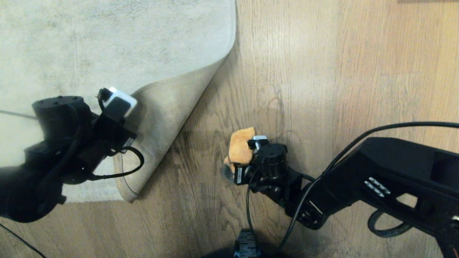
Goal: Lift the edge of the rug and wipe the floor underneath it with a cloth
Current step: Wipe the floor under the carpet with a rag
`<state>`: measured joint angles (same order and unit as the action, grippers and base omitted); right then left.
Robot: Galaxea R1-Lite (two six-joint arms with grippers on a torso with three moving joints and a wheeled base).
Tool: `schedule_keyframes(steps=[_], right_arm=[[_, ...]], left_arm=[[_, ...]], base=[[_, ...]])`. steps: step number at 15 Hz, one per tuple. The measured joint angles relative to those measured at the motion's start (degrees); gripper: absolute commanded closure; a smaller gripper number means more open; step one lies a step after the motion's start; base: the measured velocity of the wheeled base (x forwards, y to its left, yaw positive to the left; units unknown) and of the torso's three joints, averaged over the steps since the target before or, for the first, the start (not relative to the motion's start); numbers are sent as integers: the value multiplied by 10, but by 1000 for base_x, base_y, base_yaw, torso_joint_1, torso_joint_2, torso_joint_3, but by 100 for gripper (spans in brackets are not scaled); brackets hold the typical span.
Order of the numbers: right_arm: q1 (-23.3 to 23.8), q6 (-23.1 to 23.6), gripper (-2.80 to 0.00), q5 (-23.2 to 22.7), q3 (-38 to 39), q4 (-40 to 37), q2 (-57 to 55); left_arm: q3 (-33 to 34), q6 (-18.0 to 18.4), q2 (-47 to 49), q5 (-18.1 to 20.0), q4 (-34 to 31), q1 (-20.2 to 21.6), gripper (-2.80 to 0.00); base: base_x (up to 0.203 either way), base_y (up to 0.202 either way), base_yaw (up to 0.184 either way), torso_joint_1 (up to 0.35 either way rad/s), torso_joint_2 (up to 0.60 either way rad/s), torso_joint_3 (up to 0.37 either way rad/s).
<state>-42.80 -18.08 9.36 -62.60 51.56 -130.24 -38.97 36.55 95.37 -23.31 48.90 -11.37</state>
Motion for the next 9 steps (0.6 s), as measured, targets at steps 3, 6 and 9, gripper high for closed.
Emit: schedule_keyframes(steps=[3, 6, 9], right_arm=[[-28, 0, 0, -1, -2, -13, 25], [-75, -1, 0, 1, -9, -13, 33], [-122, -4, 0, 3, -14, -13, 29]], left_arm=[[0, 0, 0, 0, 0, -4, 0], [0, -1, 0, -1, 0, -8, 0], [3, -2, 0, -1, 1, -8, 0]], base=[[0, 0, 0, 0, 0, 0], [0, 0, 0, 0, 0, 0], [0, 0, 0, 0, 0, 0]])
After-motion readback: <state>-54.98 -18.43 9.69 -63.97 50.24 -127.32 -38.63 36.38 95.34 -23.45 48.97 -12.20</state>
